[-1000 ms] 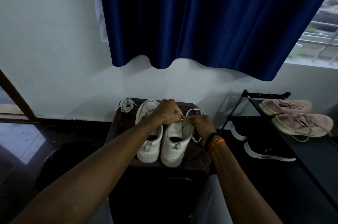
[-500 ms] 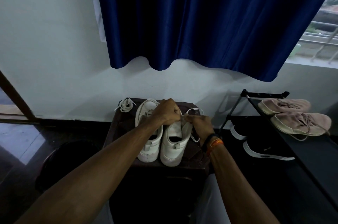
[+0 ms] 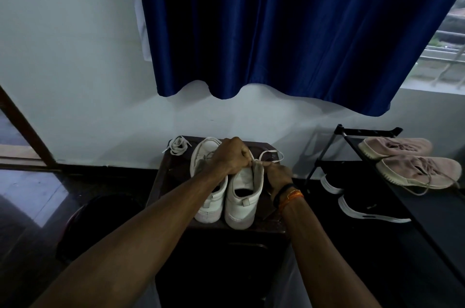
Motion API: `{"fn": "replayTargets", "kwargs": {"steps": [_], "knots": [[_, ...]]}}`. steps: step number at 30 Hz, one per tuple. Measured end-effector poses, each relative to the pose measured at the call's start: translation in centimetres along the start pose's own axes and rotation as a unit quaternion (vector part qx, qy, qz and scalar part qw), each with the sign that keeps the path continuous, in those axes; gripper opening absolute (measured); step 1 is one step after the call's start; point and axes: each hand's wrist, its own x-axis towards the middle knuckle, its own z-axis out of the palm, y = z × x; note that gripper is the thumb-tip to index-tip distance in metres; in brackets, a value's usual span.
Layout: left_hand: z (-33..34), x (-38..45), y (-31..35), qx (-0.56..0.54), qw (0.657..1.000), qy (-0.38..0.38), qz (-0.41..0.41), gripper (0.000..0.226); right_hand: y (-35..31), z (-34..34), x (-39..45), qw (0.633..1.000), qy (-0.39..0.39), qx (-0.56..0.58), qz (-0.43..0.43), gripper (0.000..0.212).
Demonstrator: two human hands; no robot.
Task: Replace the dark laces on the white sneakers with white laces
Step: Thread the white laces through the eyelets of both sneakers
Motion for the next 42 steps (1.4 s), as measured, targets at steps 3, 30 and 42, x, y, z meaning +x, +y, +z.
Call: {"fn": "replayTargets", "kwargs": {"steps": [3,30,42], "knots": [[-0.3,-0.1,0.0,-0.009,1.000,-0.010,-0.009,0.013,0.1,0.7,-0.2,1.000,0.007,-0.023,-0.018,0.025],[2.4,-8.8,-0.8,0.177,0.934,0.144,0.274,0.035,2.6,-1.8,-1.8,0.983,0.023,-0.110,-0.143,0.014],[4.0,-9.2,0.3,0.313,0.921,0.106,0.207,0.050,-0.6,0.7,-1.0,0.956,0.031,-0.228,-0.180,0.006]]}}
